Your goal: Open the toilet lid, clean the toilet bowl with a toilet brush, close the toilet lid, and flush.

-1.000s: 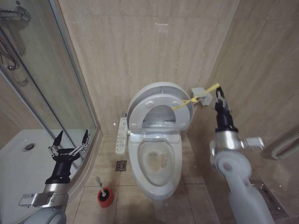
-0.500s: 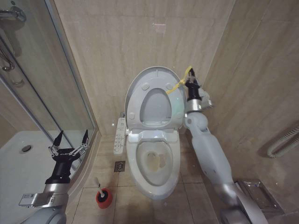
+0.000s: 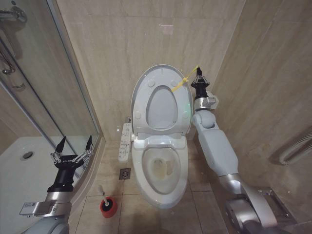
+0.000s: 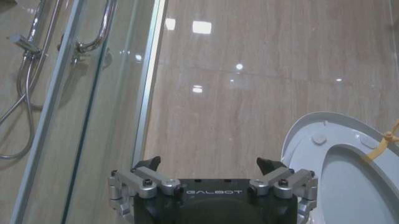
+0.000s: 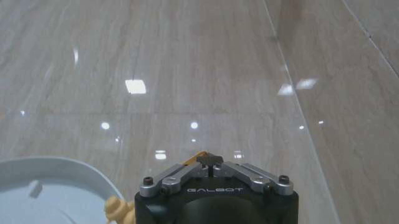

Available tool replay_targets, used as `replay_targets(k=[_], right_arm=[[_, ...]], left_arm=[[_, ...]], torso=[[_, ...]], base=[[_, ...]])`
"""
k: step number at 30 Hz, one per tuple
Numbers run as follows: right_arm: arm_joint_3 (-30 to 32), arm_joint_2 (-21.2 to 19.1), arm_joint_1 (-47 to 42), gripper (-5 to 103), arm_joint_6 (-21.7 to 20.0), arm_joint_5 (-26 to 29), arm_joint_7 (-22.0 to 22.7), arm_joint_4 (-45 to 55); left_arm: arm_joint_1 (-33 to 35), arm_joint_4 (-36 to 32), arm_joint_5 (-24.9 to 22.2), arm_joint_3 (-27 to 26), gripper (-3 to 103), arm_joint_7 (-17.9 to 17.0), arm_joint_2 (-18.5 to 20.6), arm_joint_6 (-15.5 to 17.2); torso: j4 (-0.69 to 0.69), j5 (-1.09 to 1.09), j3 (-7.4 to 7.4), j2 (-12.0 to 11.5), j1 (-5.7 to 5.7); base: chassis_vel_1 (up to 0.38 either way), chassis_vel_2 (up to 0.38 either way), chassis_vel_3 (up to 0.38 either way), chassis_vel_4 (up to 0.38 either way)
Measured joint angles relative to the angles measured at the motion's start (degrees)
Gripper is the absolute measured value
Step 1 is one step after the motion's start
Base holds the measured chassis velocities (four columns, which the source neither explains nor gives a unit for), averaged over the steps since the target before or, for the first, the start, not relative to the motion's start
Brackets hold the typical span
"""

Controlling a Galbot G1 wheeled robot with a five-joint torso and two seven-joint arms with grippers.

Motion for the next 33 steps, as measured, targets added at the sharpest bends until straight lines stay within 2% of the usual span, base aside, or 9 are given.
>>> replay_targets(k=[6,12,16,17,23,24,31,32,33], right_arm=[[-0.5,-1.2,-1.2,0,-2.0,-2.1,0.4,0.4],[-1.4,-1.4,-2.9,0,-5.7,-4.7,2.3,1.3],[-2.1,-2.0,-4.7,0,-6.5,-2.8,3.3,4.1],[-2.3,-2.7,-6.0,7,-6.6,-1.6,3.1,5.8],[-2.4,-5.7,-11.2,7,-8.2,2.2,2.7,13.2],[-2.2,-6.2,-11.9,34,-8.6,2.9,2.7,14.2],[-1.6,-9.3,-16.5,34,-10.0,6.3,2.5,19.8],[-1.4,-9.6,-17.3,61,-10.1,6.9,2.5,20.7],[-1.4,-9.6,-17.3,61,-10.1,6.9,2.5,20.7]], left_arm=[[0.0,0.0,0.0,0.0,100,0.0,0.0,0.0],[0.0,0.0,0.0,0.0,100,0.0,0.0,0.0],[0.0,0.0,0.0,0.0,100,0.0,0.0,0.0],[0.0,0.0,0.0,0.0,100,0.0,0.0,0.0],[0.0,0.0,0.0,0.0,100,0.0,0.0,0.0],[0.0,0.0,0.0,0.0,100,0.0,0.0,0.0],[0.0,0.0,0.0,0.0,100,0.0,0.0,0.0],[0.0,0.0,0.0,0.0,100,0.0,0.0,0.0],[0.0,0.0,0.0,0.0,100,0.0,0.0,0.0]], torso=[[-0.01,0.01,-0.01,0.0,0.0],[0.0,0.01,0.0,0.0,0.0],[0.03,0.0,0.0,0.0,0.0],[0.01,0.0,-0.01,0.0,-0.01],[-0.01,0.01,-0.01,0.0,-0.01],[0.0,0.01,-0.01,0.0,-0.01],[0.0,0.01,-0.01,0.0,-0.01],[0.0,0.0,-0.01,0.0,-0.01],[0.0,0.0,-0.01,0.0,-0.01]], base=[[0.0,0.0,0.0,0.0],[0.0,0.0,0.0,0.0],[0.0,0.0,0.0,0.0],[0.0,0.0,0.0,0.0],[0.0,0.0,0.0,0.0],[0.0,0.0,0.0,0.0],[0.0,0.0,0.0,0.0],[0.0,0.0,0.0,0.0],[0.0,0.0,0.0,0.0]])
